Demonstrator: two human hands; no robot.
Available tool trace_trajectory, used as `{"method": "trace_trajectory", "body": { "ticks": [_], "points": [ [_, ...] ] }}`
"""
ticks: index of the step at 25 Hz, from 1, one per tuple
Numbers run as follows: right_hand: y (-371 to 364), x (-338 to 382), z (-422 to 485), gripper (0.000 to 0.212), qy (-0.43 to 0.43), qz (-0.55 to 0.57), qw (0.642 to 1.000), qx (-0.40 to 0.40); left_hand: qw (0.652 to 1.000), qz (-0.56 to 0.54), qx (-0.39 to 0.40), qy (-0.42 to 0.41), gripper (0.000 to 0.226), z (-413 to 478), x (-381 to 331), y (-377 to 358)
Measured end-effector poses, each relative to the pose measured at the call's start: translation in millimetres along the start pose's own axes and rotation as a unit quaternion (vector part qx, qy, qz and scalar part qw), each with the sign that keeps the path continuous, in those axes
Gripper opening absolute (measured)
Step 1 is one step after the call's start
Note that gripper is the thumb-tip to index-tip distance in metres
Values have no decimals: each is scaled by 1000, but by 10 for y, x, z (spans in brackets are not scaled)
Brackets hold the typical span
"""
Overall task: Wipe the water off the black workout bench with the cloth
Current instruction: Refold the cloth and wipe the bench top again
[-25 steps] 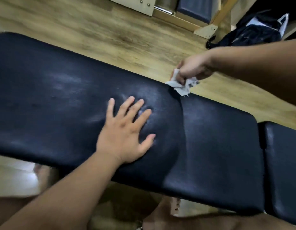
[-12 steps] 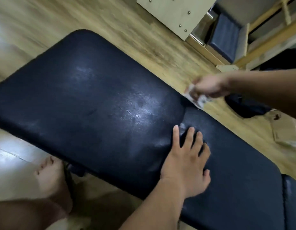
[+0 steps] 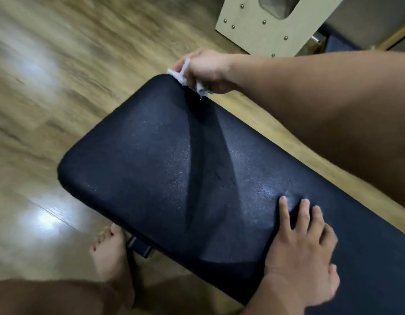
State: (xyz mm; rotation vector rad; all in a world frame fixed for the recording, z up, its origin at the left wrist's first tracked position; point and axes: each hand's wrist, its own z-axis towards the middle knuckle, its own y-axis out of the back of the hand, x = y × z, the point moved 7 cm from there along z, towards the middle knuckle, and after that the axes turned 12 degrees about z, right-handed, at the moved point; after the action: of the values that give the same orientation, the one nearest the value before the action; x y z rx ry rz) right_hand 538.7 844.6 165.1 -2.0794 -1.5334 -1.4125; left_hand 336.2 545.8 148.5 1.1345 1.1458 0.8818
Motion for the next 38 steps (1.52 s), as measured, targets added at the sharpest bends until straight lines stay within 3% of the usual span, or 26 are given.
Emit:
{"method": "trace_trajectory", "body": {
  "ticks": [4,7,10,15,19,23,25,28,32,34,37,38],
  "points": [
    [70,-25,-162,27,11,-66,998,16,1000,19,-19,1,66,-17,-8,48],
    [433,-472,-591,29,-59,-155,981,98,999,30,-18,1,65,11,-9,75],
    [942,-1244,-1216,37,-131,-199,965,111,999,39,-1,6,67,6,27,96],
    [1753,-2621,-2566,16,-198,-136,970,37,992,122,17,15,72,32,-71,50],
    [2205,-3187,-3453,16,-214,-157,964,-29,992,124,-23,21,67,6,28,97],
    [2628,-3910,-4379,25,-298,-187,930,-106,989,142,-24,26,67,9,-19,76],
    [2667,-4164,-4775,22,-310,-123,927,-172,989,140,-33,29,68,19,-8,78],
    [2502,-4283,-5237,29,-256,-77,919,-288,989,138,-47,27,69,1,-10,89],
    [2088,-4358,-5591,33,-273,-4,929,-251,988,148,-47,25,70,1,-18,64],
    [2176,-4375,-5596,25,-287,39,909,-298,988,148,-45,26,70,16,20,65],
    [2466,-4482,-5452,22,-240,147,841,-461,987,152,-54,21,70,8,1,57],
    [2493,-4496,-5390,20,-233,147,833,-480,987,149,-60,21,69,15,9,69]
  ]
}}
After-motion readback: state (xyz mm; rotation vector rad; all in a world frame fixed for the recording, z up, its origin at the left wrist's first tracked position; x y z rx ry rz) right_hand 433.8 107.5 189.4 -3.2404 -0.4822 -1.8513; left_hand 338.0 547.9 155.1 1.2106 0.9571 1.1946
